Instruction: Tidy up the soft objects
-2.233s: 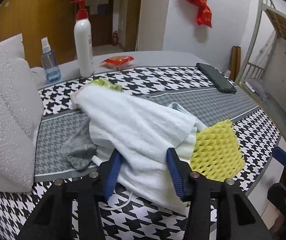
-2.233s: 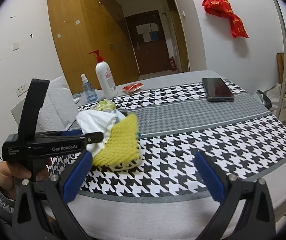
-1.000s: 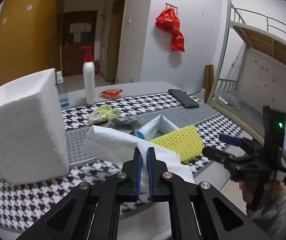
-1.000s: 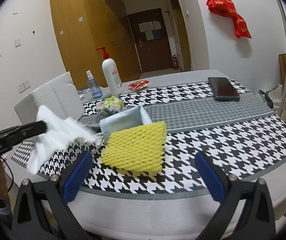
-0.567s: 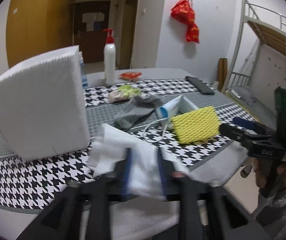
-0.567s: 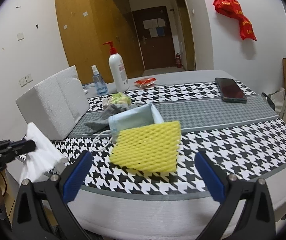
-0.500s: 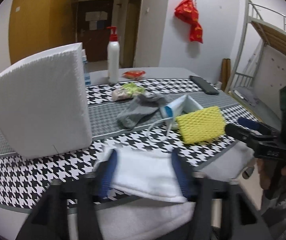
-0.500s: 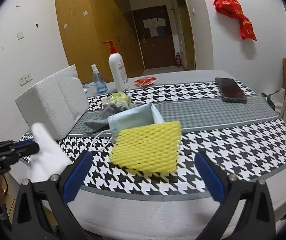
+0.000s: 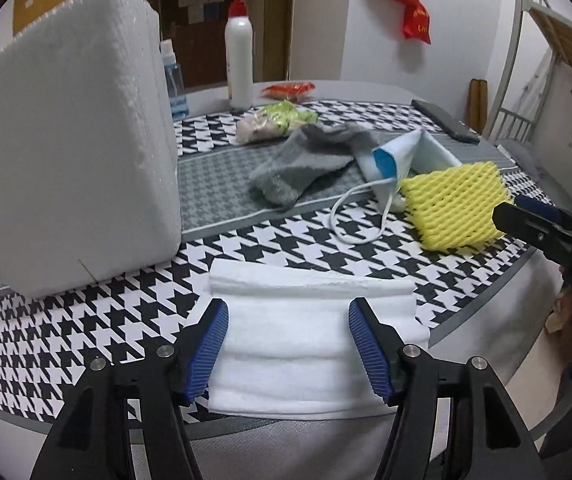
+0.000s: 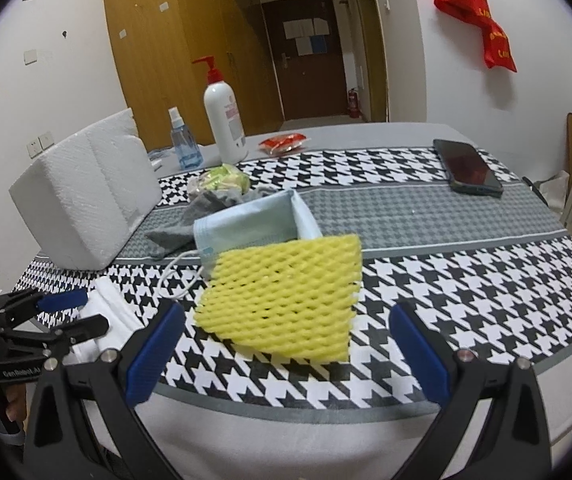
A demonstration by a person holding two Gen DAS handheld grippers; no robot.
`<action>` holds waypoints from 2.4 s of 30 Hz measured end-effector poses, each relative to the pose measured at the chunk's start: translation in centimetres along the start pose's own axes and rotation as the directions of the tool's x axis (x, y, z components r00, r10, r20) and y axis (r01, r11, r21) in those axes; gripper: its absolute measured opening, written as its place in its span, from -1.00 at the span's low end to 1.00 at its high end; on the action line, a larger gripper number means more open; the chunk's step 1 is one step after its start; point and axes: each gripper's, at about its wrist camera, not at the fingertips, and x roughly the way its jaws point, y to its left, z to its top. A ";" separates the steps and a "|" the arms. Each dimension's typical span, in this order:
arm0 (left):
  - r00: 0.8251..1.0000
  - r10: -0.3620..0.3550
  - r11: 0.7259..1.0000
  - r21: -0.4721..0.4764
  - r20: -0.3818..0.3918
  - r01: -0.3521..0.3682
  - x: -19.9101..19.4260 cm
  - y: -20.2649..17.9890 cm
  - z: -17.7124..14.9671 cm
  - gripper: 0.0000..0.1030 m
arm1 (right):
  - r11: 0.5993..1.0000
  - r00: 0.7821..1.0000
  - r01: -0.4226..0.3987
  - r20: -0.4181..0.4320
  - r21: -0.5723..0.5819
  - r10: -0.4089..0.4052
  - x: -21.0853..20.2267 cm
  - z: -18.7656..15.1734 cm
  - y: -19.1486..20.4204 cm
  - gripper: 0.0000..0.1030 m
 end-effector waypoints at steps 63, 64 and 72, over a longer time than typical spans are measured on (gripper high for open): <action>0.963 0.022 1.000 -0.011 0.269 -0.019 -9.5 0.7 1.8 -0.83 | 0.996 0.987 -0.065 0.140 -0.063 0.073 -7.2 1.7 3.0 -0.80; 0.960 0.025 1.000 -0.010 0.280 -0.023 -9.9 0.7 2.1 -0.83 | 0.996 0.986 -0.068 0.146 -0.065 0.077 -7.4 1.8 3.1 -0.80; 0.936 0.038 0.999 0.004 0.351 -0.042 -12.4 0.9 2.8 -0.83 | 0.995 0.979 -0.067 0.185 -0.075 0.080 -8.2 2.7 3.7 -0.80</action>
